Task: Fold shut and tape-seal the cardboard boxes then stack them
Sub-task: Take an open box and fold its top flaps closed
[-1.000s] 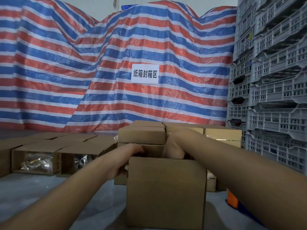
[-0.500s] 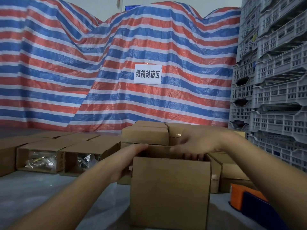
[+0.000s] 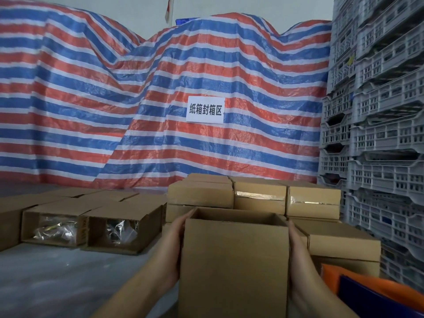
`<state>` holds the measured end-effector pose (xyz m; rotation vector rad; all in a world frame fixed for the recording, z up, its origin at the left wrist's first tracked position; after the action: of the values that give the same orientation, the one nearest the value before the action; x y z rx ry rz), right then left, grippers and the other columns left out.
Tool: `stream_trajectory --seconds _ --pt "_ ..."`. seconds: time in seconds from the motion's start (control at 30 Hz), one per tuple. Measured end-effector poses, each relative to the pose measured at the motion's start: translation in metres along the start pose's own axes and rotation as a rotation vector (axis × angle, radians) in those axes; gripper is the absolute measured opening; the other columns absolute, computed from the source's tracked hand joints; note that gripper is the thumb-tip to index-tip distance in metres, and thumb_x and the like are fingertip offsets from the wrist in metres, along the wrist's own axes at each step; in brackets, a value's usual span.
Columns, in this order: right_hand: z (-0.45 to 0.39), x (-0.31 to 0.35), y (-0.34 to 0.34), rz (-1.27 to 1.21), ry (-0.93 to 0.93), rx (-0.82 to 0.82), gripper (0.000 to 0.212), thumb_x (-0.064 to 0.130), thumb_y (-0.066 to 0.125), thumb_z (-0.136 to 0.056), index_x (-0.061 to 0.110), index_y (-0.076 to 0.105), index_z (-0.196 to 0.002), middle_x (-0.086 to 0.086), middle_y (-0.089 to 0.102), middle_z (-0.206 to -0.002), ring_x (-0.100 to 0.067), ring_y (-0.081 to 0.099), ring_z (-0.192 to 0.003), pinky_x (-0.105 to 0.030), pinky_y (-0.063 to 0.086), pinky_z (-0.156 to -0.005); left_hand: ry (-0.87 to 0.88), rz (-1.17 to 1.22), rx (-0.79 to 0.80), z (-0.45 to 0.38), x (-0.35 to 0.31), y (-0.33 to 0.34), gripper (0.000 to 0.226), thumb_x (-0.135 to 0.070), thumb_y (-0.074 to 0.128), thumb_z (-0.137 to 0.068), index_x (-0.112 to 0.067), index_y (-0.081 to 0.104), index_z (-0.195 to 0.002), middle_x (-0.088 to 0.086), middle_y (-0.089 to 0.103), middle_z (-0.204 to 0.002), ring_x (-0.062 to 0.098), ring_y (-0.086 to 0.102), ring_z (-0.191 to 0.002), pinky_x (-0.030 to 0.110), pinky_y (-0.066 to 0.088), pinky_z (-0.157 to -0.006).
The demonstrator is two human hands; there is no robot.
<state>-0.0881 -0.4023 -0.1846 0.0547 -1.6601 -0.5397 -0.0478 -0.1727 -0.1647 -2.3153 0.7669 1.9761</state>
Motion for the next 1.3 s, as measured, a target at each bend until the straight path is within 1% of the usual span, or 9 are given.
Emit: stream_trajectory --seconds 0.2,0.37,0.47,0.57,0.7,0.77,0.87,1.17,1.3 --pt "-0.004 -0.004 -0.006 0.025 -0.057 0.031 0.072 0.065 0.039 -0.095 0.008 0.079 -0.077 -0.017 0.075 -0.08 -0.028 0.073 -0.066 -0.042 0.048 -0.074 0.07 0.046 0.061 0.003 0.001 0.002 0.031 -0.042 0.059 -0.081 -0.02 0.081 -0.083 0.007 0.074 -0.081 0.018 0.073 -0.073 0.026 0.056 -0.057" --pt "-0.006 -0.006 -0.007 0.002 -0.071 0.021 0.07 0.062 0.042 -0.095 0.009 0.078 -0.066 -0.013 0.073 -0.072 -0.025 0.071 -0.059 -0.041 0.047 -0.071 -0.009 0.037 0.061 0.004 0.006 0.003 0.053 -0.04 0.069 -0.077 -0.019 0.063 -0.125 0.01 0.074 -0.089 0.022 0.072 -0.076 0.033 0.055 -0.062" --pt "-0.003 -0.004 -0.005 0.013 -0.088 0.044 0.069 0.059 0.04 -0.097 0.008 0.078 -0.071 -0.015 0.074 -0.075 -0.025 0.072 -0.061 -0.039 0.048 -0.069 -0.006 0.02 0.02 0.004 0.003 0.003 0.073 -0.04 0.075 -0.063 -0.024 0.058 -0.132 0.012 0.075 -0.093 0.026 0.073 -0.079 0.035 0.057 -0.062" --pt "0.001 -0.002 -0.003 0.02 -0.094 0.061 0.068 0.058 0.037 -0.099 0.007 0.078 -0.082 -0.018 0.075 -0.083 -0.027 0.074 -0.068 -0.04 0.049 -0.071 0.074 0.023 -0.087 0.003 -0.002 -0.005 0.062 -0.03 0.077 -0.069 -0.033 0.055 -0.126 0.011 0.076 -0.095 0.028 0.074 -0.082 0.038 0.058 -0.063" --pt "0.004 -0.003 -0.005 -0.006 -0.049 0.051 0.072 0.064 0.037 -0.096 0.004 0.076 -0.094 -0.02 0.076 -0.091 -0.029 0.075 -0.072 -0.041 0.049 -0.073 0.107 -0.016 -0.059 0.009 0.001 0.0 0.022 -0.012 0.055 -0.095 -0.012 0.061 -0.116 0.012 0.072 -0.073 0.02 0.069 -0.06 0.03 0.054 -0.054" --pt "0.004 -0.004 -0.005 -0.04 -0.012 0.063 0.077 0.071 0.038 -0.091 0.007 0.08 -0.093 -0.021 0.075 -0.1 -0.033 0.076 -0.082 -0.043 0.05 -0.077 0.085 -0.022 -0.021 0.017 0.009 0.0 0.026 -0.012 0.046 -0.1 0.005 0.065 -0.102 0.013 0.062 -0.057 0.019 0.062 -0.051 0.028 0.049 -0.053" --pt "0.005 -0.001 -0.005 -0.057 -0.004 0.083 0.074 0.076 0.038 -0.086 0.017 0.082 -0.092 -0.019 0.075 -0.107 -0.032 0.075 -0.091 -0.045 0.049 -0.082 0.042 -0.056 -0.066 0.01 0.007 0.003 0.047 -0.028 0.045 -0.099 -0.009 0.073 -0.066 0.01 0.064 -0.062 0.019 0.063 -0.054 0.034 0.044 -0.06" --pt "0.004 0.002 0.0 -0.022 0.003 0.109 0.08 0.084 0.038 -0.078 0.019 0.081 -0.093 -0.019 0.075 -0.108 -0.033 0.074 -0.096 -0.05 0.045 -0.102 0.098 -0.071 0.104 0.011 -0.002 0.007 0.032 -0.05 0.056 -0.077 -0.029 0.08 -0.08 0.006 0.076 -0.083 0.017 0.073 -0.074 0.026 0.057 -0.058" --pt "0.005 0.003 0.003 0.052 -0.005 0.092 0.073 0.073 0.047 -0.083 0.009 0.079 -0.094 -0.021 0.076 -0.098 -0.03 0.076 -0.079 -0.043 0.05 -0.083 0.11 -0.052 0.104 0.009 -0.002 0.005 0.038 -0.053 0.055 -0.079 -0.026 0.08 -0.087 0.008 0.076 -0.092 0.019 0.074 -0.081 0.027 0.058 -0.062"
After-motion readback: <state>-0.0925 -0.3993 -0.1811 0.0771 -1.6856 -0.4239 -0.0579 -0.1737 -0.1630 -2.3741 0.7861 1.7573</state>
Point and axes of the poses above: each hand's wrist, its own z-axis away from the middle knuckle, its own y-axis out of the palm, x = y × z, the point moved 9 cm from there along -z, towards the middle knuckle
